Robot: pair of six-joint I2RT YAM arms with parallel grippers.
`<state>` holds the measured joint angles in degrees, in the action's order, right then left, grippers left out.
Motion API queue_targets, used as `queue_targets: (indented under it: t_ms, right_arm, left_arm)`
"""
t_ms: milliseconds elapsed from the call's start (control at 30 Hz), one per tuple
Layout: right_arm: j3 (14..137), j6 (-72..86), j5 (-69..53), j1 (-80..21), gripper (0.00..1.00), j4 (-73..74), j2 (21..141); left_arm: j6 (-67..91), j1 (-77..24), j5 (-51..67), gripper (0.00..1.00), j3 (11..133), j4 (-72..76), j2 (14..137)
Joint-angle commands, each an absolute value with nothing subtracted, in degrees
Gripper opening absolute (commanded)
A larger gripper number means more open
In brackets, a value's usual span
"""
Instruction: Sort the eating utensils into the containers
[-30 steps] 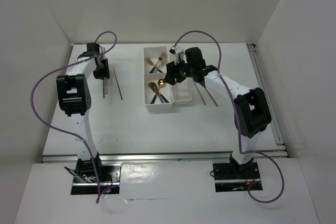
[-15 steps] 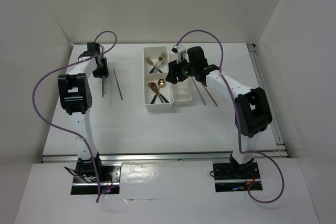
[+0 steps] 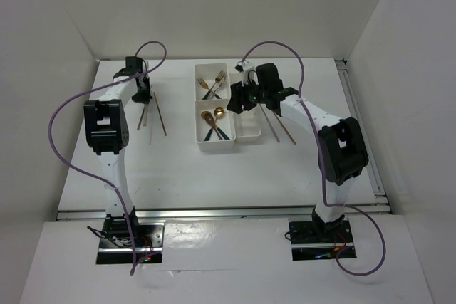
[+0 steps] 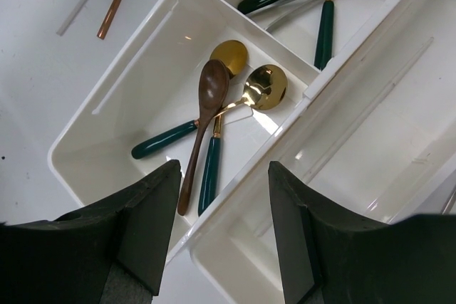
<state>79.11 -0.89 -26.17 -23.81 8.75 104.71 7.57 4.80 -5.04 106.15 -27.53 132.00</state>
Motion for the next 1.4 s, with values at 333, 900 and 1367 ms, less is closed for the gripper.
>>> queue_targets:
  t_ms: [333, 900, 1367]
  right_arm:
    - [80.95, -0.53, -27.16, -23.03, 0.6, 7.92, 104.68]
    - [79.37, 0.0, -27.77, -23.03, 0.6, 7.38, 103.01]
    - [74.45, -1.05, -15.4, -20.31, 0.86, 7.47, 98.53]
  left_arm:
    - [6.86, 4.66, -3.96, 0.0, 102.57, -29.62, 129.83]
    - [6.86, 4.66, 4.21, 0.0, 104.51, -34.01, 114.27]
    - [8.08, -8.52, 27.59, 0.0, 100.81, -32.78, 101.07]
